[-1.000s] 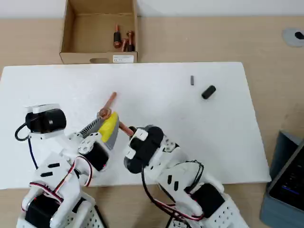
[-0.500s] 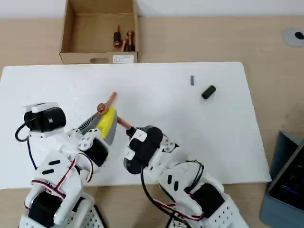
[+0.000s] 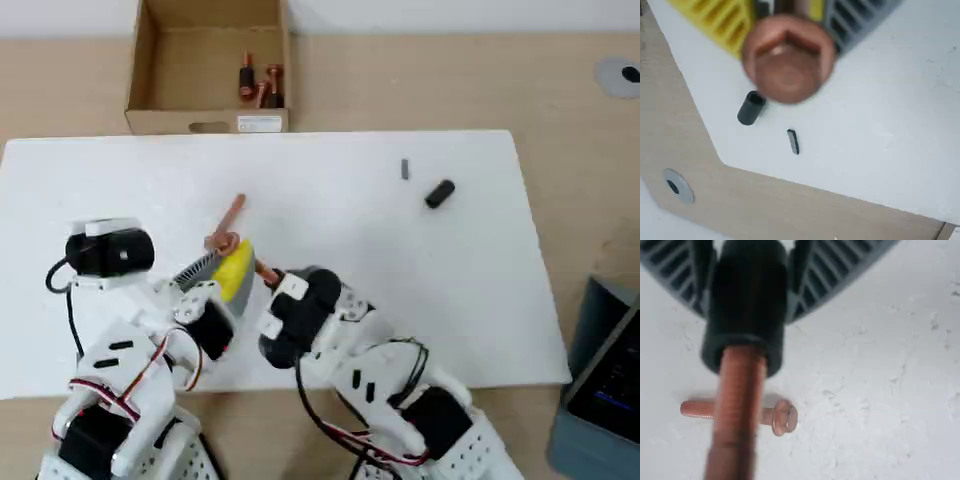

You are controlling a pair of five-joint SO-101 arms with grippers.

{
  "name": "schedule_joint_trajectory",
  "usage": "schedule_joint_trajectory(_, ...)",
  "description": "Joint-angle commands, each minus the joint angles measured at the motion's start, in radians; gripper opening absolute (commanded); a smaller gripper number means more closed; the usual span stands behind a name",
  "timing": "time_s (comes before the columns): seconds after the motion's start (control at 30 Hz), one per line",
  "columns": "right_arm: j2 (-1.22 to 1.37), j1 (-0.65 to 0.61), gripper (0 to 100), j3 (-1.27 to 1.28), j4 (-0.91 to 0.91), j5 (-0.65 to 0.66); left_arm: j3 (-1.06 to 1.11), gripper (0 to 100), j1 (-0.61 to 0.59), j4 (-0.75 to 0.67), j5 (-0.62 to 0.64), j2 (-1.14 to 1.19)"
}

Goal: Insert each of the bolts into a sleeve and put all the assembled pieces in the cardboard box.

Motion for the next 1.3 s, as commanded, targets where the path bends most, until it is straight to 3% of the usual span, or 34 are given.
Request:
schedule_joint_trajectory(0.0, -0.17, -0.007, 0.9, -0.033, -0.029, 0.011, 0.015, 0, 0.046, 0.003, -0.009, -0.007)
schedule_joint_trajectory(0.2, -0.17, -0.007, 0.9, -0.033, -0.029, 0.011, 0.092, 0, 0.143, 0.003, -0.012, -0.007)
schedule_joint_trajectory(0.4, -0.17, -0.007, 0.9, -0.033, -0.029, 0.011, 0.167, 1, 0.141, 0.003, -0.086, -0.007)
schedule_joint_trajectory(0.63, -0.17, -0.007, 0.9, -0.031, -0.029, 0.011, 0.153, 24, 0.046, 0.002, -0.091, -0.007)
schedule_joint_trajectory(0.7, -0.17, -0.007, 0.9, -0.03, -0.029, 0.011, 0.141, 26, 0.006, 0.003, -0.091, -0.005)
schedule_joint_trajectory(0.97, -0.17, -0.007, 0.9, -0.025, -0.025, 0.005, 0.002, 26, -0.092, 0.006, -0.133, -0.005)
schedule_joint_trajectory(1.1, -0.17, -0.001, 0.9, -0.024, -0.025, 0.003, -0.075, 24, -0.124, 0.074, -0.133, -0.005)
schedule_joint_trajectory(1.27, -0.16, 0.036, 0.9, -0.03, -0.023, -0.046, -0.089, 4, -0.258, 0.115, -0.166, -0.007)
